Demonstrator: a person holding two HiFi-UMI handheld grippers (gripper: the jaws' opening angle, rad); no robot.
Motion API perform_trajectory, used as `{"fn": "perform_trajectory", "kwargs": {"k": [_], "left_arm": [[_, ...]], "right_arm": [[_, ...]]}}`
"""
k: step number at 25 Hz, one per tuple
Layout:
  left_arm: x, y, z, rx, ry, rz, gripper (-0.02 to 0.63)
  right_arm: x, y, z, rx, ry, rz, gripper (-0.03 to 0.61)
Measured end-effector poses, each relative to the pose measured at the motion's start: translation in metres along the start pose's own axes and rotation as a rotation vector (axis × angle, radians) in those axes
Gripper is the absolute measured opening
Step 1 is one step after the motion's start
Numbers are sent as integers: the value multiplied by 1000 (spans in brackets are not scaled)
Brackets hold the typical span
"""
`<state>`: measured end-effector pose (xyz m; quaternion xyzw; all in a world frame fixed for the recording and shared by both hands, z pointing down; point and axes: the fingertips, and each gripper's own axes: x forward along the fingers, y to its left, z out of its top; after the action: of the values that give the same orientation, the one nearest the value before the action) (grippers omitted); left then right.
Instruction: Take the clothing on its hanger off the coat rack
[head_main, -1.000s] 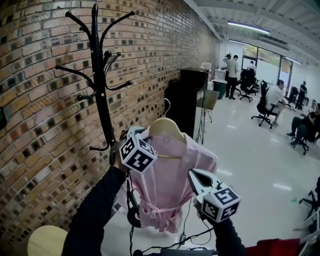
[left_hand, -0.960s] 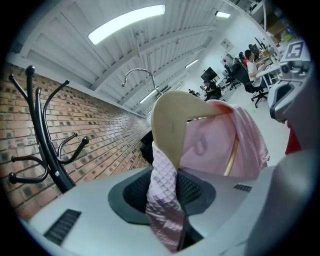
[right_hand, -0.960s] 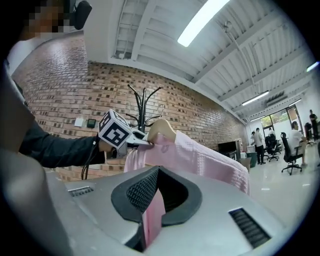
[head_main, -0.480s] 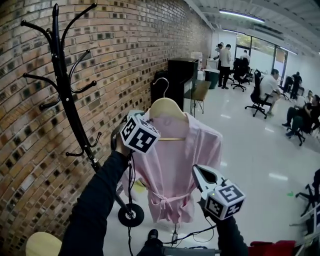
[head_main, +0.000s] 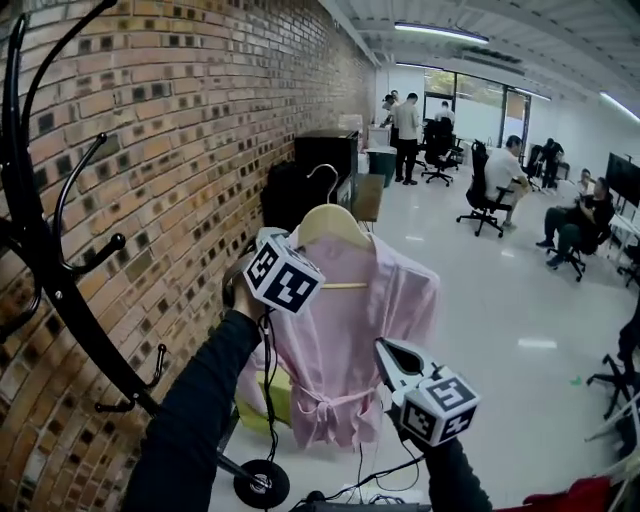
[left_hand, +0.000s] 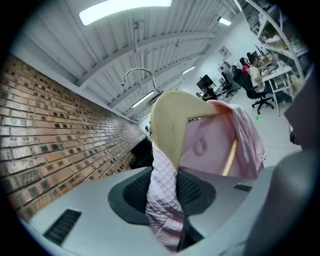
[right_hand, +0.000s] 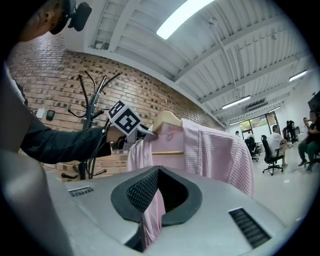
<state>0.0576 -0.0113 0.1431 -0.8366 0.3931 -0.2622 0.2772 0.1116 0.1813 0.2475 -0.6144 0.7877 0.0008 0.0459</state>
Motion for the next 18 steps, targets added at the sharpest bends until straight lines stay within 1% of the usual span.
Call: {"fn": "perform_trajectory", "kwargs": {"k": [4, 9, 14, 18], "left_arm": [[43, 57, -2, 7, -7, 35, 135], [96, 122, -29, 5, 30, 77, 135], [157, 189, -68, -12, 78, 133, 135], [207, 246, -90, -38, 132, 216, 135]], "right_arm": [[65, -11, 16, -4, -31, -8, -23], [141, -19, 19, 4, -38, 18, -23], [234, -28, 11, 8, -32, 90, -23], [311, -56, 7, 7, -34, 179, -23]]}}
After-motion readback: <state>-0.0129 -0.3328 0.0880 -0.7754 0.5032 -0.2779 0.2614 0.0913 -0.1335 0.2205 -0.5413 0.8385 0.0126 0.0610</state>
